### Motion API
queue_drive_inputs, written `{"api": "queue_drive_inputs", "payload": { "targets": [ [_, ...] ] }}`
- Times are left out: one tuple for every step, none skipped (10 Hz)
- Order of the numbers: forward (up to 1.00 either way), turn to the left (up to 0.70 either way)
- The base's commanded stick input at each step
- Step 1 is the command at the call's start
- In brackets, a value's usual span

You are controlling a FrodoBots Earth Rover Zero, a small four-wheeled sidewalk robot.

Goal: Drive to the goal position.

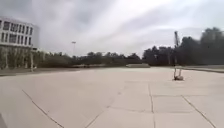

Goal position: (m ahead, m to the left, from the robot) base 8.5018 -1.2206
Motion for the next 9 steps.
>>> {"api": "queue_drive_inputs", "payload": {
  "targets": [
    [0.7, -0.35],
    [0.7, -0.35],
    [0.7, -0.35],
    [0.7, -0.26],
    [0.7, -0.11],
    [0.7, 0.0],
    [0.7, 0.0],
    [0.7, 0.0],
    [0.7, 0.0]
  ]
}}
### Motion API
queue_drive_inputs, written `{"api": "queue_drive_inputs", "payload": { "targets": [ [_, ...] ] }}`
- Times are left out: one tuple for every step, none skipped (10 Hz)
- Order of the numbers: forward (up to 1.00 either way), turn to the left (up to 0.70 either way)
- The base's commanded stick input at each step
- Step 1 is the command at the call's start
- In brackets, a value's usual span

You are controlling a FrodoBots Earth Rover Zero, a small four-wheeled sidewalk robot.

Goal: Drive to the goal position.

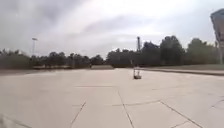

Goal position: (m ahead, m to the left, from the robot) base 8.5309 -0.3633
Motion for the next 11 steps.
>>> {"api": "queue_drive_inputs", "payload": {
  "targets": [
    [0.7, 0.0],
    [0.7, 0.0],
    [0.7, 0.0],
    [0.7, 0.0],
    [0.7, 0.0],
    [0.7, 0.0],
    [0.7, 0.0],
    [0.7, 0.0],
    [0.7, 0.0],
    [0.7, 0.0],
    [0.7, 0.0]
  ]
}}
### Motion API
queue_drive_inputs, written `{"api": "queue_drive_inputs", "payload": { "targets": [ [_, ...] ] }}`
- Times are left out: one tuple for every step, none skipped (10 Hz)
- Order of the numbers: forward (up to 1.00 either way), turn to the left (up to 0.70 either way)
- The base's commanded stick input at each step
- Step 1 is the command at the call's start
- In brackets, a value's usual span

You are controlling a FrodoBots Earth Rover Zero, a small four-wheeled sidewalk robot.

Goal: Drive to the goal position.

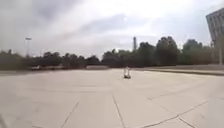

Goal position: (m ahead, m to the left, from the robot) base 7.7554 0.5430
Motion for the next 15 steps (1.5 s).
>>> {"api": "queue_drive_inputs", "payload": {
  "targets": [
    [0.7, 0.0],
    [0.7, 0.0],
    [0.7, 0.0],
    [0.7, 0.0],
    [0.7, 0.0],
    [0.7, 0.0],
    [0.7, 0.0],
    [0.7, 0.0],
    [0.7, 0.0],
    [0.7, 0.0],
    [0.7, 0.0],
    [0.7, 0.0],
    [0.7, 0.0],
    [0.7, 0.0],
    [0.7, 0.0]
  ]
}}
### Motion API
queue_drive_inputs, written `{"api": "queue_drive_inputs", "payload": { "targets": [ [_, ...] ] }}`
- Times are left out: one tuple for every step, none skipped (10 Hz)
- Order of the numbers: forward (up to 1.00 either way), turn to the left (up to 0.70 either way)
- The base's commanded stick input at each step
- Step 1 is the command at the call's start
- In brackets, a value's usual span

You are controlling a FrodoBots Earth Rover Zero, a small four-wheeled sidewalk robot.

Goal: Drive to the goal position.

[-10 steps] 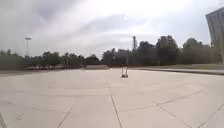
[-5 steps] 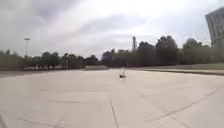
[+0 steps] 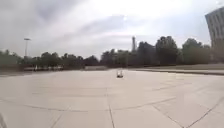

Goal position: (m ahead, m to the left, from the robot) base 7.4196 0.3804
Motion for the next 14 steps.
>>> {"api": "queue_drive_inputs", "payload": {
  "targets": [
    [0.7, 0.0],
    [0.7, 0.0],
    [0.7, 0.0],
    [0.7, 0.0],
    [0.7, 0.0],
    [0.7, 0.0],
    [0.7, 0.0],
    [0.7, 0.0],
    [0.7, 0.0],
    [0.7, 0.0],
    [0.7, 0.0],
    [0.7, 0.0],
    [0.7, 0.0],
    [0.7, 0.0]
  ]
}}
